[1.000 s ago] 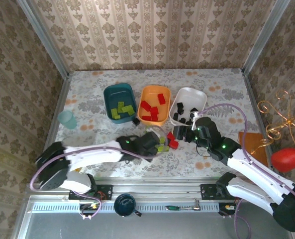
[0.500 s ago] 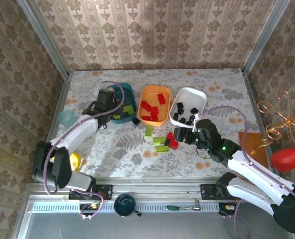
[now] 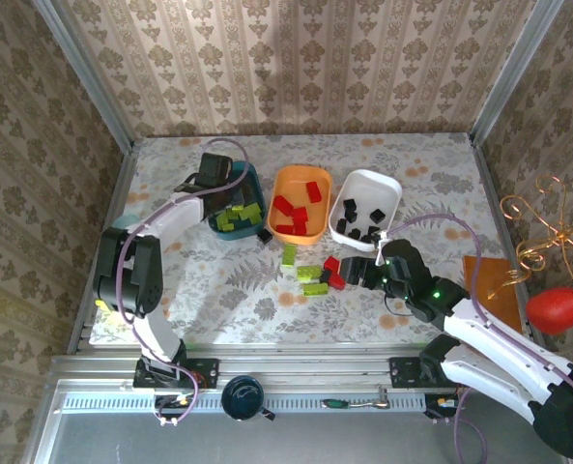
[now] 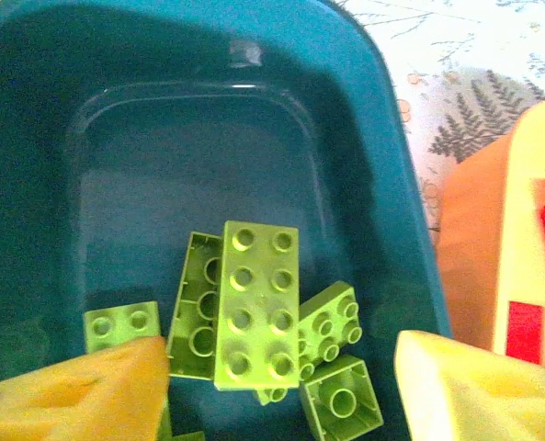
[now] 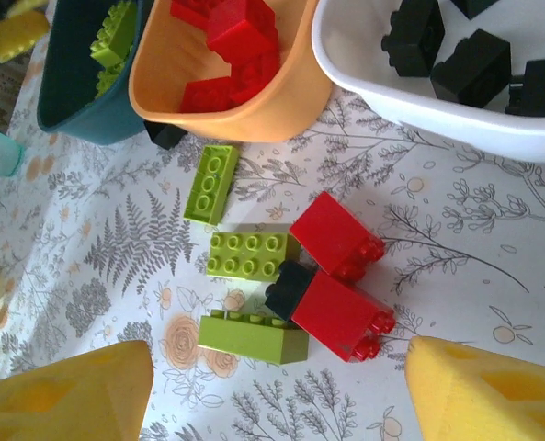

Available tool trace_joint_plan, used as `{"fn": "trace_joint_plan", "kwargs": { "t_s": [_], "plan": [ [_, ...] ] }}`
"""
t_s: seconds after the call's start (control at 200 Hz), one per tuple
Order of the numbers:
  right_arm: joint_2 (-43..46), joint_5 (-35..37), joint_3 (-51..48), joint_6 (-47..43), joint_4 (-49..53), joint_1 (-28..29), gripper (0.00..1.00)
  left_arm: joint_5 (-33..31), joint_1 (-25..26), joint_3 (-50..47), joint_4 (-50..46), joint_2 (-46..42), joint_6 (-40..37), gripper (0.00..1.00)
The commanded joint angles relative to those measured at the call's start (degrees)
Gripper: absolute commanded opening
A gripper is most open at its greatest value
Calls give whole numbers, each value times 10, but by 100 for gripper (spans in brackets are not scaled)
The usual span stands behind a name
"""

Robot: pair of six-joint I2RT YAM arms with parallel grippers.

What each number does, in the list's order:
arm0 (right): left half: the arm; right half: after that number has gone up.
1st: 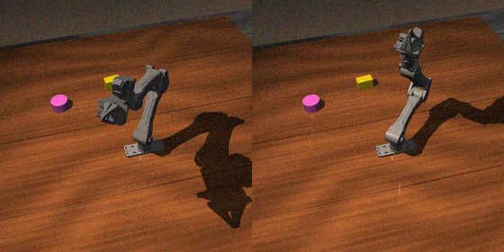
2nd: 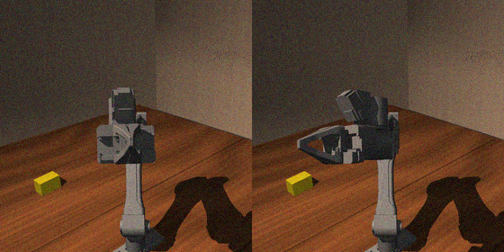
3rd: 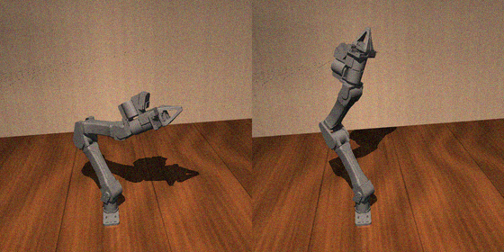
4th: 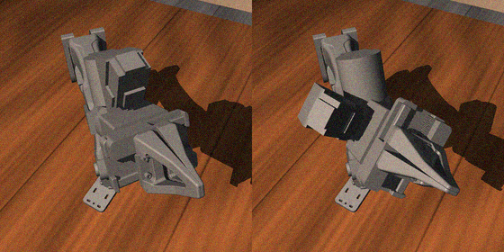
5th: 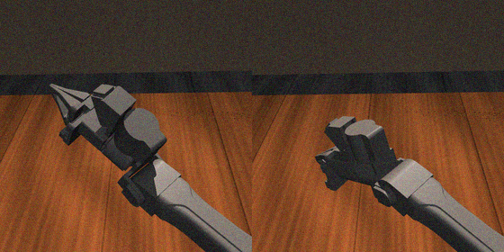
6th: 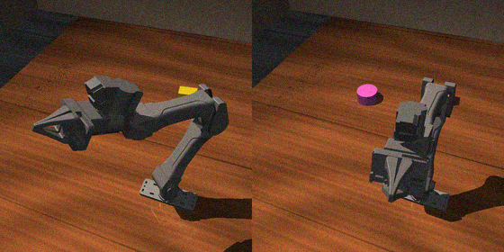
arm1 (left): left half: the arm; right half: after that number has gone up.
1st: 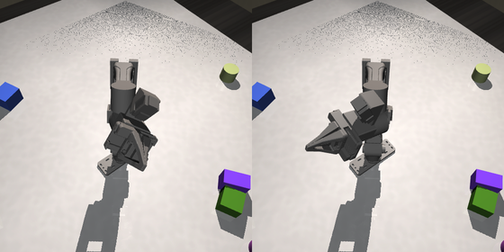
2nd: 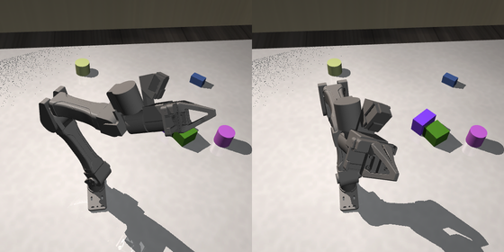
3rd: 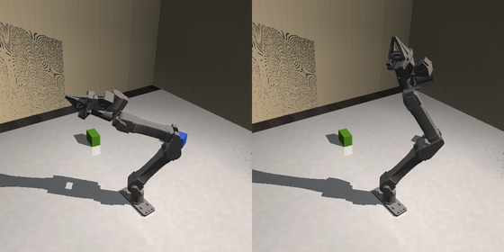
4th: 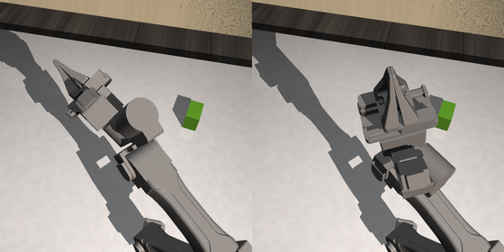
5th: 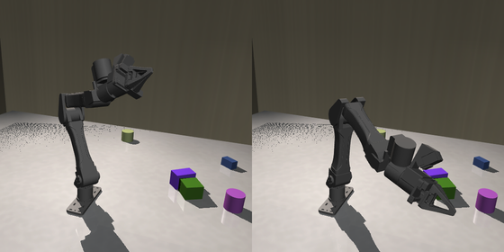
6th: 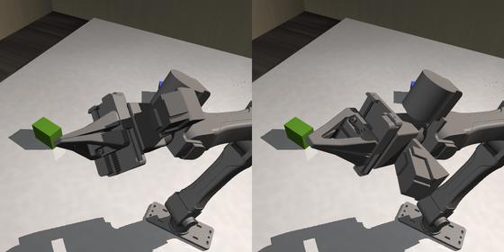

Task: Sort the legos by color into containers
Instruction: Place the lego in the container, then move the lego to the center of the table.

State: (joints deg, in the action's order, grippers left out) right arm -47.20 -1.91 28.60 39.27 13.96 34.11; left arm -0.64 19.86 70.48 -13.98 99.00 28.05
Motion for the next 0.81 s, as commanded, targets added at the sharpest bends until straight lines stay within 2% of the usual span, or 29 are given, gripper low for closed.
{"fn": "trace_joint_plan", "kwargs": {
  "t_s": [0.0, 0.12, 0.135, 0.15, 0.17, 0.325, 0.57, 0.68, 0.8],
  "plan": [
    [1, -7, -14, 5, 12, -1, 74, 26, 11, -11, 13, -67, 7, 75],
    [-21, -3, -27, 11, -3, 3, 74, 33, 47, -56, 33, -143, 11, 84],
    [-26, -2, -28, 12, -6, 3, 74, 33, 53, -64, 36, -153, 12, 87],
    [-30, -1, -30, 13, -8, 4, 74, 33, 58, -72, 41, -164, 13, 98],
    [-37, 0, -31, 15, -12, 5, 74, 34, 60, -82, 45, -178, 15, 100],
    [-104, 12, -28, 22, -47, 21, 74, 24, 141, -180, 89, -277, 39, 100],
    [-213, 66, 17, 33, -67, 51, 74, -46, 257, -293, 85, -382, 54, 100],
    [-248, 93, 27, 47, -79, 63, 74, -72, 287, -321, 78, -415, 60, 100],
    [-276, 111, 33, 59, -73, 64, 73, -76, 294, -339, 67, -435, 72, 100]
  ]
}}
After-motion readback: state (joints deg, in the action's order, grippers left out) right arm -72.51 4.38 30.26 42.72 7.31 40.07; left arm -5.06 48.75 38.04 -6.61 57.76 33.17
